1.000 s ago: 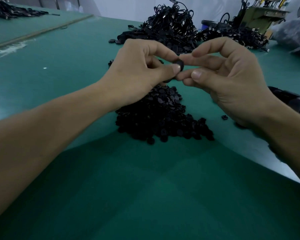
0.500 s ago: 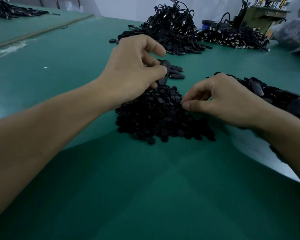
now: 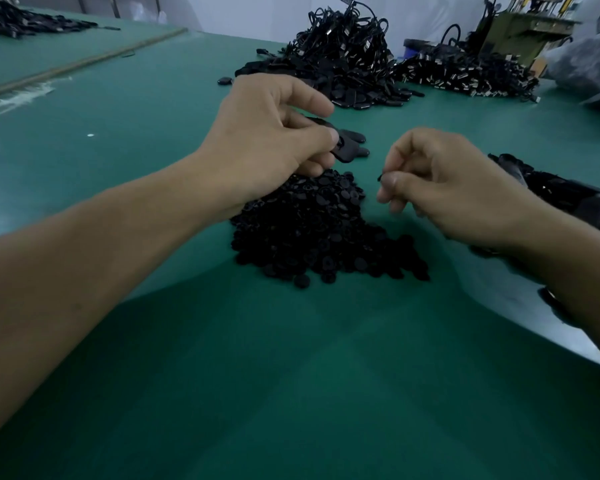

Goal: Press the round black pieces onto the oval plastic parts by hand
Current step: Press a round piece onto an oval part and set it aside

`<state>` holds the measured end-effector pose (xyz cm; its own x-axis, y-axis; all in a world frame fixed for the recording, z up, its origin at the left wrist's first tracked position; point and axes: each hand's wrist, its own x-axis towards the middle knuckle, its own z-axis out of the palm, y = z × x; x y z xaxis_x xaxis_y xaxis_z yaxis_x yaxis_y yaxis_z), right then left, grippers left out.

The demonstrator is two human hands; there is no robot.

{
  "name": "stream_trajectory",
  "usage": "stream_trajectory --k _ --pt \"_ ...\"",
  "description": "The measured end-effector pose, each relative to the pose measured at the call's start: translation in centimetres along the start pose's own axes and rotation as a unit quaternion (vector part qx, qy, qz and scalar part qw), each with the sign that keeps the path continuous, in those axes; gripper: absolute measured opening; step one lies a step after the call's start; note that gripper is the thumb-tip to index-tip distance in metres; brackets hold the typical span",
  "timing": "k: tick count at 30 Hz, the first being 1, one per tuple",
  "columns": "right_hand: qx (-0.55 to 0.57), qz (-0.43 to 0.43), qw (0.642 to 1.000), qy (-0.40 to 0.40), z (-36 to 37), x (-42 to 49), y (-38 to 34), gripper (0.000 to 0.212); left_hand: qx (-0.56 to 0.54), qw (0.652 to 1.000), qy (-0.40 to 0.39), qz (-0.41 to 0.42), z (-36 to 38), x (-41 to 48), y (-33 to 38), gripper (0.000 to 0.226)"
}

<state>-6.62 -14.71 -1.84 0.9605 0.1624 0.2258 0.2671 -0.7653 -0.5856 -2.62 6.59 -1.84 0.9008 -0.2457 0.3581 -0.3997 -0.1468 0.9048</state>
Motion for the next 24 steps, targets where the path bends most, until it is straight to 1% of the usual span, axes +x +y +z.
stream_trajectory --k 4,6,10,14,19,22,24 --pt "0.082 -0.035 0.994 0.065 -0.3 -0.3 -0.7 0.012 0.011 1.000 0.001 -0.007 0.1 0.0 0.1 0.008" --pt "0.121 -0.043 0.988 0.090 -0.3 -0.4 -1.0 0.010 0.012 1.000 0.010 -0.021 0.1 0.0 0.1 0.009" --pt "0.160 -0.053 0.978 0.122 -0.4 -0.6 -1.7 0.010 -0.040 0.997 0.014 -0.060 0.2 -0.1 0.3 0.009" --pt "0.173 -0.053 0.974 0.135 -0.1 -0.8 -2.1 0.009 -0.063 0.996 -0.004 -0.057 0.5 -0.5 0.7 0.006" --pt "0.187 -0.063 0.970 0.142 0.1 -0.8 -2.5 0.011 -0.055 0.997 -0.025 -0.046 0.7 -0.8 0.8 0.012" --pt "0.198 -0.053 0.970 0.134 0.1 -0.8 -2.5 0.016 -0.056 0.997 -0.036 -0.040 0.7 -0.8 1.0 0.013" --pt "0.204 -0.044 0.968 0.136 0.1 -0.8 -2.4 0.015 -0.055 0.997 -0.041 -0.032 0.8 -0.9 1.0 0.014"
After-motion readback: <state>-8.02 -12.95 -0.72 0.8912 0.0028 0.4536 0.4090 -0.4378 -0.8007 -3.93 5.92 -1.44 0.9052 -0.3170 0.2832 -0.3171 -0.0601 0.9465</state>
